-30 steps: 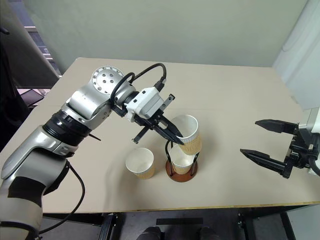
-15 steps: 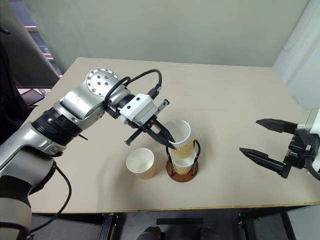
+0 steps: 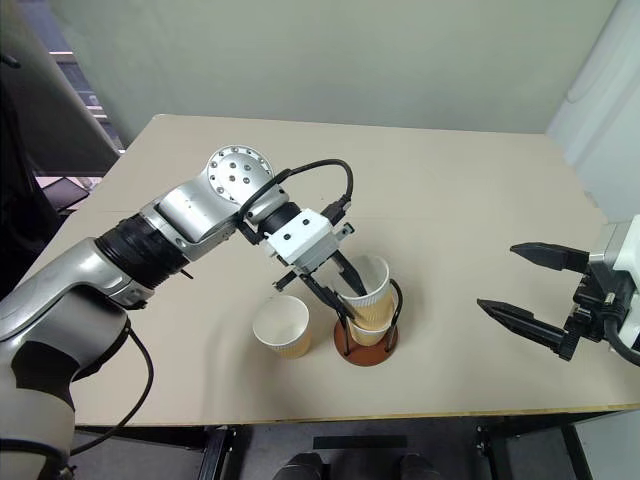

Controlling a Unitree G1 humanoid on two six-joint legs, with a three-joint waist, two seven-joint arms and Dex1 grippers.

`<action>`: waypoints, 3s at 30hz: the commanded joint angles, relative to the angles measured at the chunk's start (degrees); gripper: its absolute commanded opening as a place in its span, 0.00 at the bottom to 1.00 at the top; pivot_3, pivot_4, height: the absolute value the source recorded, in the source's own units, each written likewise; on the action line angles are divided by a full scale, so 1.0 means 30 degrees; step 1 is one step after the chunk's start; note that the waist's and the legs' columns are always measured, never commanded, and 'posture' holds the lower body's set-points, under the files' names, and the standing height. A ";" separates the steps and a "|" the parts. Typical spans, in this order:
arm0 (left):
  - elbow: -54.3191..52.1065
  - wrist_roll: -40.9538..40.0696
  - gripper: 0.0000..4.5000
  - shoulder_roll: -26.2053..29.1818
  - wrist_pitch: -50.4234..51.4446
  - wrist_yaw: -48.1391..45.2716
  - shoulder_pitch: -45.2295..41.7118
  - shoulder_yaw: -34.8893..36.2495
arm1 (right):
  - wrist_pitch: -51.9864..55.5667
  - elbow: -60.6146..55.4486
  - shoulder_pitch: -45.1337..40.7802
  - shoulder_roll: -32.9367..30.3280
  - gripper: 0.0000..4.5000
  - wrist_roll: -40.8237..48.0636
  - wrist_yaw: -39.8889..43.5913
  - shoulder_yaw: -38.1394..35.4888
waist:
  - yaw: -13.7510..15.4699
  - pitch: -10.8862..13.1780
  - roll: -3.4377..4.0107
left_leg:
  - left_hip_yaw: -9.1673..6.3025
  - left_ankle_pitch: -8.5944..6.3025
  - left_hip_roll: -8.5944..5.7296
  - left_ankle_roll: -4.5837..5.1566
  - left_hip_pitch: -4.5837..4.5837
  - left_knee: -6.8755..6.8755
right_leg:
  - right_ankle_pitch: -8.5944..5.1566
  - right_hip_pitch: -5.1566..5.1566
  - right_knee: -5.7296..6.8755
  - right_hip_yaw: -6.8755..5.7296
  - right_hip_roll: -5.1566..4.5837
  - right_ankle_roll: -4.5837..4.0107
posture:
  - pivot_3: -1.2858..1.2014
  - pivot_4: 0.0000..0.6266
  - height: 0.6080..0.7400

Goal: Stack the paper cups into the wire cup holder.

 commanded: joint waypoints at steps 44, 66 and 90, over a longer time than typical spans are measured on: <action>-0.0998 0.2143 0.94 0.4926 0.2091 -0.0632 0.3324 0.2354 | -0.1082 0.1649 -0.1870 -0.1066 1.00 -0.1401 0.1465 0.1975 | -0.0089 -0.0029 0.0101 | -0.0071 0.0004 -0.0045 0.0066 -0.0027 0.0005 | 0.0025 -0.0084 -0.0001 0.0000 -0.0049 0.0073 | 0.52 0.24 1.00; -0.1644 0.5017 0.43 0.3731 0.1837 -0.0632 0.4035 0.2258 | -0.0935 0.1509 -0.2206 -0.1097 1.00 -0.1373 0.1262 0.2307 | -0.0109 -0.0029 0.0102 | -0.0064 0.0004 -0.0044 0.0067 -0.0023 -0.0006 | 0.0025 -0.0083 0.0001 0.0002 -0.0065 0.0073 | 0.52 0.24 1.00; 0.1038 -0.3782 0.00 0.0189 0.7119 -0.0632 -0.1583 0.9760 | -0.1797 0.2750 -0.3589 -0.1209 1.00 -0.2496 0.1612 0.3715 | -0.0074 -0.0022 0.0099 | -0.0017 -0.0013 -0.0233 0.0137 -0.0080 -0.0031 | 0.0042 -0.0089 -0.0018 0.0005 -0.0155 0.0106 | 0.52 0.24 1.00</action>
